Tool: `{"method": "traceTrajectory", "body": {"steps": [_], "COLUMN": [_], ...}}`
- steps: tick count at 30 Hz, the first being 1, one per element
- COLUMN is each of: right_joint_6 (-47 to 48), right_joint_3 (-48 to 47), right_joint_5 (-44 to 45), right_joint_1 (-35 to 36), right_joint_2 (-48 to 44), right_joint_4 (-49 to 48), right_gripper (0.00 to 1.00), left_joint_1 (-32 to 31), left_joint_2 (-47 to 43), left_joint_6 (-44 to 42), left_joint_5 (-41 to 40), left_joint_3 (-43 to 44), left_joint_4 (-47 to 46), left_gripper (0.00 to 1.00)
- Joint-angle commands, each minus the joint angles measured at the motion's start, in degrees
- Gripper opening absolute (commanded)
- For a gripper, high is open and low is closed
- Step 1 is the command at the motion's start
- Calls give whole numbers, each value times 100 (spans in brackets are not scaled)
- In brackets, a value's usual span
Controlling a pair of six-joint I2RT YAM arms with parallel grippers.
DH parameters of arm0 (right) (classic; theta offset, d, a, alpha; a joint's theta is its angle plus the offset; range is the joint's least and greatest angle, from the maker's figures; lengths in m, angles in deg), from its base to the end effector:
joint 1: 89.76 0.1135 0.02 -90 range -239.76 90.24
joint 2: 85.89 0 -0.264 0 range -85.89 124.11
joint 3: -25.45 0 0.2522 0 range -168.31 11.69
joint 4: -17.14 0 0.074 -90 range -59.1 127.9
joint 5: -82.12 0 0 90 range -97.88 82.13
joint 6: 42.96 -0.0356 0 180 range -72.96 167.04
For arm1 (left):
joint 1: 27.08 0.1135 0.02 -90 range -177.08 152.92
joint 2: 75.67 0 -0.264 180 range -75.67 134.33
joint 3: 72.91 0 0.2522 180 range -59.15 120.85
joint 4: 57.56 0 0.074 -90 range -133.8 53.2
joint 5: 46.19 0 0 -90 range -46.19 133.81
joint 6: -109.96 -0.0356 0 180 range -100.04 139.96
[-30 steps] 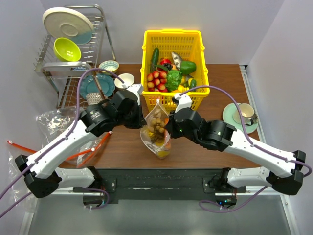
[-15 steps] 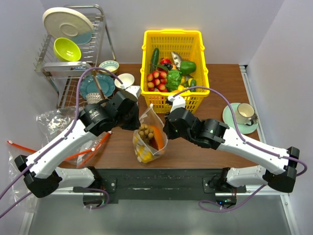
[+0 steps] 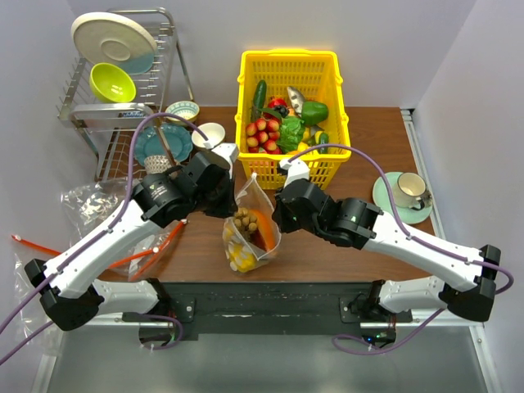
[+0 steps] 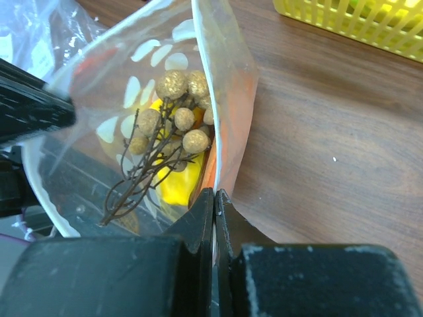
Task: Place the food in the zip-top bag and seal the zipper
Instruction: Adjust the zipper food storage bag at the center of the board.
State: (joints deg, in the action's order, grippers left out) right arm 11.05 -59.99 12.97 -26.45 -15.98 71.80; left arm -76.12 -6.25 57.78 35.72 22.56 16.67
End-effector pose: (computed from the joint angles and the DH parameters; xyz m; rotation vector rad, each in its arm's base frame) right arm 0.1261 0.2226 0.3613 -0.3399 2.2318 0.5472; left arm 0.1523 -0.1679 0.3900 0.1750 2.4635 -0.5217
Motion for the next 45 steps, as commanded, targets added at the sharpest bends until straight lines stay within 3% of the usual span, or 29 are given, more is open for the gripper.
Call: {"method": "traceTrajectory", "body": {"steps": [1,5,22,26,27,29,31,37,42,45], "right_joint_6": [109,74,4,-13,-14,-14,-5,83,101,171], "right_joint_3": [-504,-531,-382,-382,-347,-347,-338,-505,-452,-522], "right_joint_5": [-133,-238,-361,-388,-388,-379,-388,-282,-116,-10], "right_joint_1": [-20,-20,-20,-20,-29,-20,-20,-20,-20,-20], "right_joint_2": [23,31,23,58,49,67,75,102,-135,-197], "right_joint_4": [-100,-188,-276,-294,-302,-329,-329,-101,-39,75], "right_gripper": [0,0,0,0,0,0,0,11,39,40], "left_joint_1": [17,17,8,8,8,17,17,8,17,17], "left_joint_2": [-219,-342,-474,-570,-597,-632,-650,-729,-887,-992], "left_joint_6": [-223,-188,-30,-12,-3,-3,14,50,137,190], "left_joint_5": [282,283,-271,-227,-236,-262,-306,-289,-289,-350], "left_joint_3": [-146,-401,-815,-832,-815,-788,-797,-981,-1228,-1298], "left_joint_4": [-483,-650,-351,-307,-281,-229,-202,-473,-738,-869], "left_gripper": [16,25,34,24,12,0,0,0,0,0]}}
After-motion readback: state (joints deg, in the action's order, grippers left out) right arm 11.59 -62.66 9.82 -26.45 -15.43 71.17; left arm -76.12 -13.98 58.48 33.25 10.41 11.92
